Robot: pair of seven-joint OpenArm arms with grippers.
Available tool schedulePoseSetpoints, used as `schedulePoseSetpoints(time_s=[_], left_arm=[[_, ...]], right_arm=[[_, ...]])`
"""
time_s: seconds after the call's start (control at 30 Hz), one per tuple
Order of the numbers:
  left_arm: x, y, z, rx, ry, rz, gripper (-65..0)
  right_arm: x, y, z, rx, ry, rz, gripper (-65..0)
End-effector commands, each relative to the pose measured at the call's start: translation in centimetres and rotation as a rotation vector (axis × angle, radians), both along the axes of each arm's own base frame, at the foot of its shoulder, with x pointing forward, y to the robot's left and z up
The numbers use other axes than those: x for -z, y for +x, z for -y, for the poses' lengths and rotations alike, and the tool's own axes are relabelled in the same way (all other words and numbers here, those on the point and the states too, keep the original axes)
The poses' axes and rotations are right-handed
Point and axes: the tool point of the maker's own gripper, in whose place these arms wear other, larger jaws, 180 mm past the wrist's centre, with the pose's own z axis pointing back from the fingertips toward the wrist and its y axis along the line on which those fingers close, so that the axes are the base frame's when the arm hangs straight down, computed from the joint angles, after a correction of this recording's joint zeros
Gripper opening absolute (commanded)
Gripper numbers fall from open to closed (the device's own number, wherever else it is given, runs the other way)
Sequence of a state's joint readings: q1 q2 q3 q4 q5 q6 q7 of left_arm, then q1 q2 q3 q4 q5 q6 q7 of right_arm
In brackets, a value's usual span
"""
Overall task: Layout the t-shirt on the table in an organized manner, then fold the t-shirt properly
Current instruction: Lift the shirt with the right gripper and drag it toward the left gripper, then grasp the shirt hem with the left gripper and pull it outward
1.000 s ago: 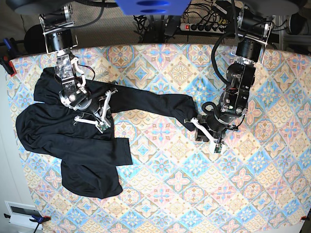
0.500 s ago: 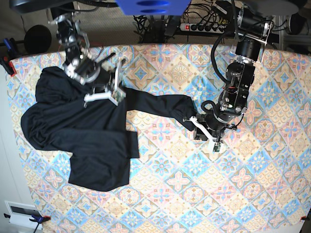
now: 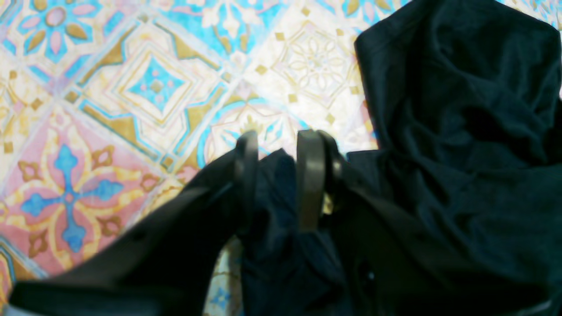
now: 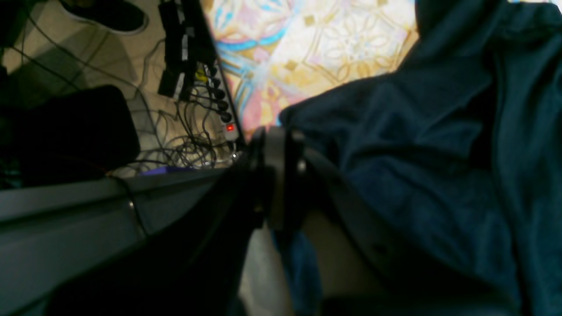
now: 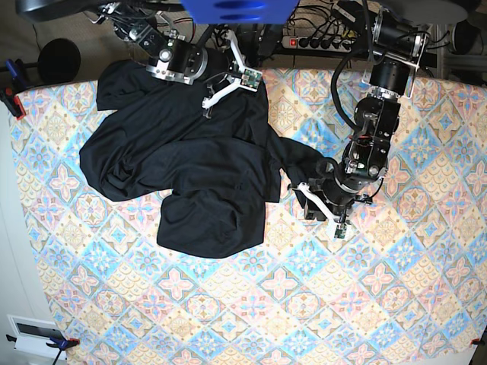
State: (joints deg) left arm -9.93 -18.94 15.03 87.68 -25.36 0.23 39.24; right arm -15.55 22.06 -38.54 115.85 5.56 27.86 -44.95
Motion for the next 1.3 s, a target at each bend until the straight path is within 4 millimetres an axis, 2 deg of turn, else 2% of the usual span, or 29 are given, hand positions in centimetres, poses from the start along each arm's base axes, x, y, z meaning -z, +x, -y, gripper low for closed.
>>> schedulePoseSetpoints(time_s=[0.0,0.17,0.23,0.33,0.43,0.53,0.6,0.73,0.8,0.87,0.93,1.03,1.13,1.27], left_arm=[[-1.4,0.7,-0.2,0.024,0.021,0.050,-51.1],[-1.4,-1.1,2.0,0.174,0.099,0.057,-50.9],[-1.1,-1.6,2.5,0.207,0.114,0.051,-50.9],[-1.4,-1.6,3.4,0.267,0.119,0.065,-49.0],[-1.7,-1.4,3.6,0.274,0.118,0.073,-42.5],[-1.0,-1.4,4.3,0.304,0.133,0.055,-39.0],[0.2,-1.6,5.1,0.347,0.161,0.025,-39.1],[2.5,-2.5,7.4,0.427,0.193,-0.028,-39.1],[3.2,-2.2,8.2,0.431,0.194,-0.046,-39.6],[4.1,-1.8,8.5,0.424,0.201,-0.071,-41.8],[4.4,-1.0,8.6,0.422,0.213,-0.077,-48.3],[2.8,0.8,10.0,0.418,0.189,-0.025,-64.7],[0.2,2.9,10.8,0.414,0.168,0.065,-64.1],[-4.8,6.6,12.6,0.408,0.134,0.210,-65.0]], right_arm=[[-0.2,0.7,1.1,0.004,-0.014,0.015,-65.0],[-0.9,6.2,5.9,0.190,-0.064,0.096,-65.0],[-1.2,7.6,7.5,0.244,-0.078,0.120,-64.2],[-1.8,9.2,9.4,0.317,-0.090,0.149,-59.1],[-2.5,10.7,11.0,0.405,-0.081,0.173,-51.5],[-2.7,11.1,11.5,0.426,-0.082,0.180,-46.7],[-2.7,11.1,11.5,0.427,-0.083,0.180,-44.9],[-2.7,11.1,11.5,0.427,-0.082,0.182,-44.1],[-2.7,11.1,11.5,0.427,-0.081,0.181,-44.0],[-2.8,11.2,11.6,0.428,-0.081,0.181,-44.0],[-2.8,11.2,11.5,0.428,-0.078,0.183,-44.0],[-3.3,11.4,11.1,0.423,-0.045,0.201,-44.1],[-3.8,12.2,12.2,0.458,-0.044,0.224,-44.1],[-4.4,13.2,14.4,0.522,-0.059,0.251,-44.1]])
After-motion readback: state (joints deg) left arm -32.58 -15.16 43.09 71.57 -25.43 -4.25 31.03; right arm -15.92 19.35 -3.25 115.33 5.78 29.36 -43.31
